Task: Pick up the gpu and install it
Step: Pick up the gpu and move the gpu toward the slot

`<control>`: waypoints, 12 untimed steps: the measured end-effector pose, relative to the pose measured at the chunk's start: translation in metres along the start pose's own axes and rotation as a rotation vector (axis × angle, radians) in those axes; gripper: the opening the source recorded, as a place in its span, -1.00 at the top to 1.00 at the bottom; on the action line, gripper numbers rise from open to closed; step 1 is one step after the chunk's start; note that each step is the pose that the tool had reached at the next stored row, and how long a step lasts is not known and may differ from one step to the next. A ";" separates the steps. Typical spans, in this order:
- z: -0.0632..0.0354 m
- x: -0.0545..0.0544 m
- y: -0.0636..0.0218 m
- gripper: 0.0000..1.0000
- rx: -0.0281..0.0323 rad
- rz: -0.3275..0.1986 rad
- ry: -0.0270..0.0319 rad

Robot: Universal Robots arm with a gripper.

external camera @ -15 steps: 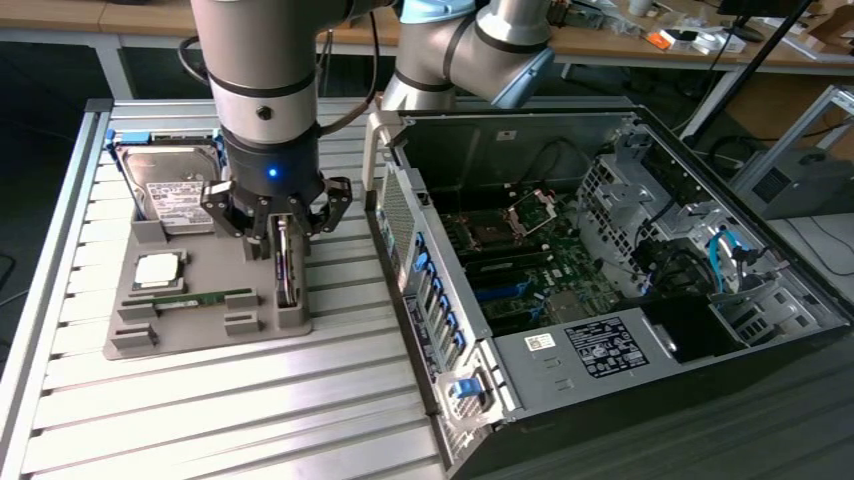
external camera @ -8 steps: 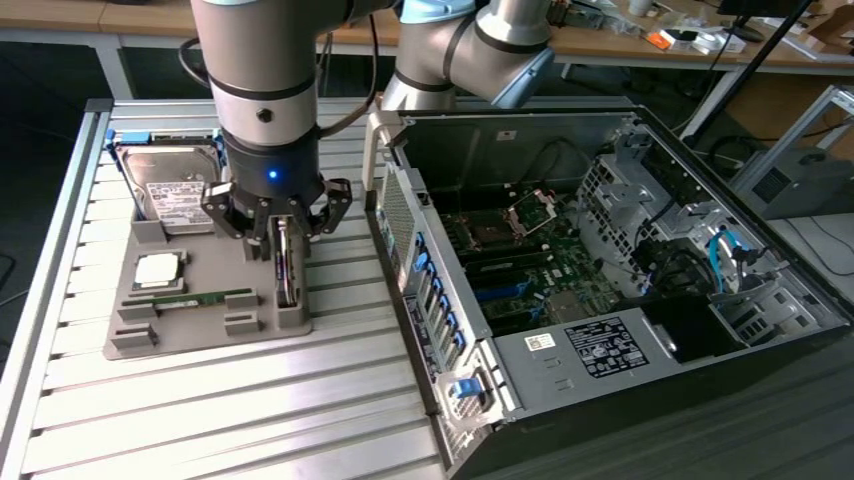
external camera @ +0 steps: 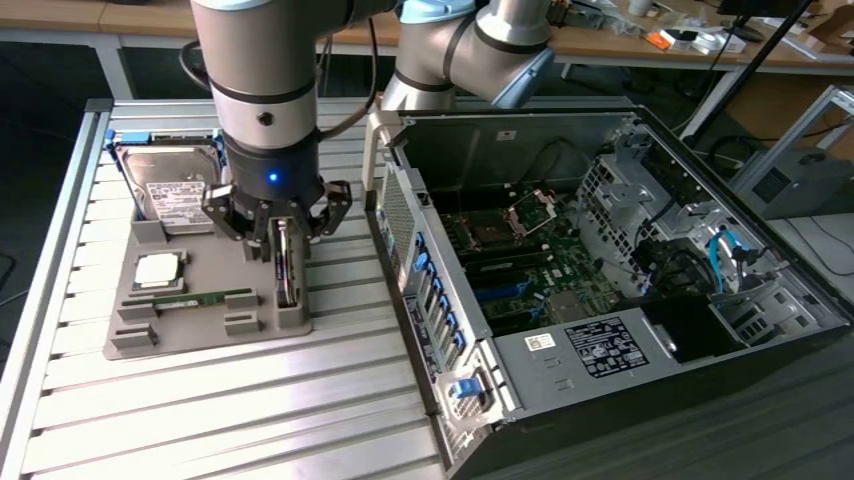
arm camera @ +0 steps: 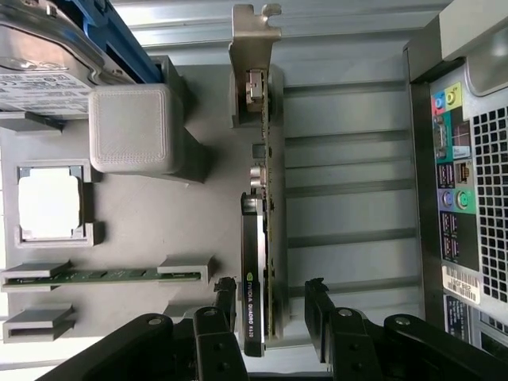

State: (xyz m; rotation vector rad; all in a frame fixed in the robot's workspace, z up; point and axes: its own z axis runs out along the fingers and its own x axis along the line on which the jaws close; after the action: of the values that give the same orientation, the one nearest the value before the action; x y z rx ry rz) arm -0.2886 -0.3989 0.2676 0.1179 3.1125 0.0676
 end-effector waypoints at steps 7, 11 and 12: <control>0.0023 0.000 -0.0001 0.04 0.0000 0.000 0.0000; 0.0037 0.000 -0.0002 0.04 0.0000 0.000 -0.0001; 0.0042 0.000 -0.0002 0.04 0.0001 0.000 0.0000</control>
State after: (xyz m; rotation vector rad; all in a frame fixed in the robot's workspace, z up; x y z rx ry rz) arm -0.2886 -0.3989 0.2634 0.1180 3.1125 0.0675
